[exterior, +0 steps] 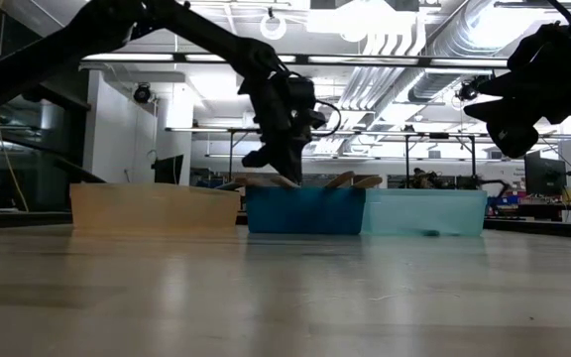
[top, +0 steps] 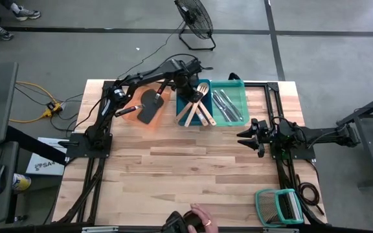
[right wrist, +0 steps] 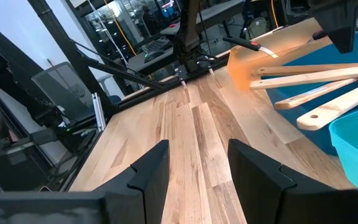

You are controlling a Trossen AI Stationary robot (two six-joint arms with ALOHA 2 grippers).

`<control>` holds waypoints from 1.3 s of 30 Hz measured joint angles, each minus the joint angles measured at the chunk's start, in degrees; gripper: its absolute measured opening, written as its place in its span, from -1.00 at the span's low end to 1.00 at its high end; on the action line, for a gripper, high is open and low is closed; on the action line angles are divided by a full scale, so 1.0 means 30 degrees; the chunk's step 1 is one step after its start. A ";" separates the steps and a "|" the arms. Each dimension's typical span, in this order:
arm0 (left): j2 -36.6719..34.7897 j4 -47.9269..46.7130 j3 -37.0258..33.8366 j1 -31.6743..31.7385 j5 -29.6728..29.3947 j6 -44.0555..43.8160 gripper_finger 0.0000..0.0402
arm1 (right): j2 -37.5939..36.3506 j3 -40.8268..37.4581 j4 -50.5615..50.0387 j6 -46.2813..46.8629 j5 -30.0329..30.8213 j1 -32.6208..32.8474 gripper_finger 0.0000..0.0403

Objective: Pick & Place Kitchen Items
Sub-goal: Return to Home Position

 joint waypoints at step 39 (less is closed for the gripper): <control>-0.1907 0.7200 -0.0357 -0.3973 -0.4582 0.8335 0.19 | -0.0004 0.0007 0.0000 0.0000 0.0000 0.0004 -0.22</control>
